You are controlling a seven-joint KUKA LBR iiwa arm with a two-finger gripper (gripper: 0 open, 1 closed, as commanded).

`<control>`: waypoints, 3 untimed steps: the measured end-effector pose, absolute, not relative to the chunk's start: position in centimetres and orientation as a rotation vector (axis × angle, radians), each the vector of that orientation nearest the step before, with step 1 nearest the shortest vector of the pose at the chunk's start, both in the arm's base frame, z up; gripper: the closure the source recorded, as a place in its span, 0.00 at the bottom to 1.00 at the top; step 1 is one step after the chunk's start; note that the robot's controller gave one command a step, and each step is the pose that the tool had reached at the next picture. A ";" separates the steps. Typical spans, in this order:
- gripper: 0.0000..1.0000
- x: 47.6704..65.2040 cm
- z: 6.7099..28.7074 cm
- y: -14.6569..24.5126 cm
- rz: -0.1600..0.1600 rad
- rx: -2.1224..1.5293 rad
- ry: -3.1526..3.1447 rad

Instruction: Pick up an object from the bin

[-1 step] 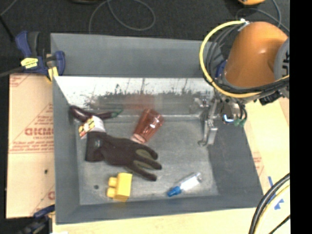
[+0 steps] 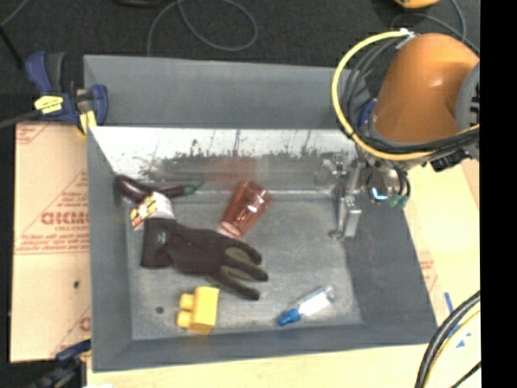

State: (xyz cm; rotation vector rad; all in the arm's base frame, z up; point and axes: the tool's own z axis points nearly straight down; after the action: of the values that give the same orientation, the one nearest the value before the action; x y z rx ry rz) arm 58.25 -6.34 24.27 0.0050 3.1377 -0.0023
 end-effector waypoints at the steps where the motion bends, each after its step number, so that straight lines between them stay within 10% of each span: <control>1: 0.00 56.9 21.7 -3.1 -0.007 -0.045 3.133; 3: 0.00 53.8 15.2 -0.7 -0.003 -0.236 3.142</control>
Offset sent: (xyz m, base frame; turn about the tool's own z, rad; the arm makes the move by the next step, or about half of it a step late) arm -0.0463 0.0546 -0.0921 -0.1666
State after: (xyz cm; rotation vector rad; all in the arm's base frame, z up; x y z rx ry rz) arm 53.79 -0.67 15.18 -0.2359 3.1425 -0.0030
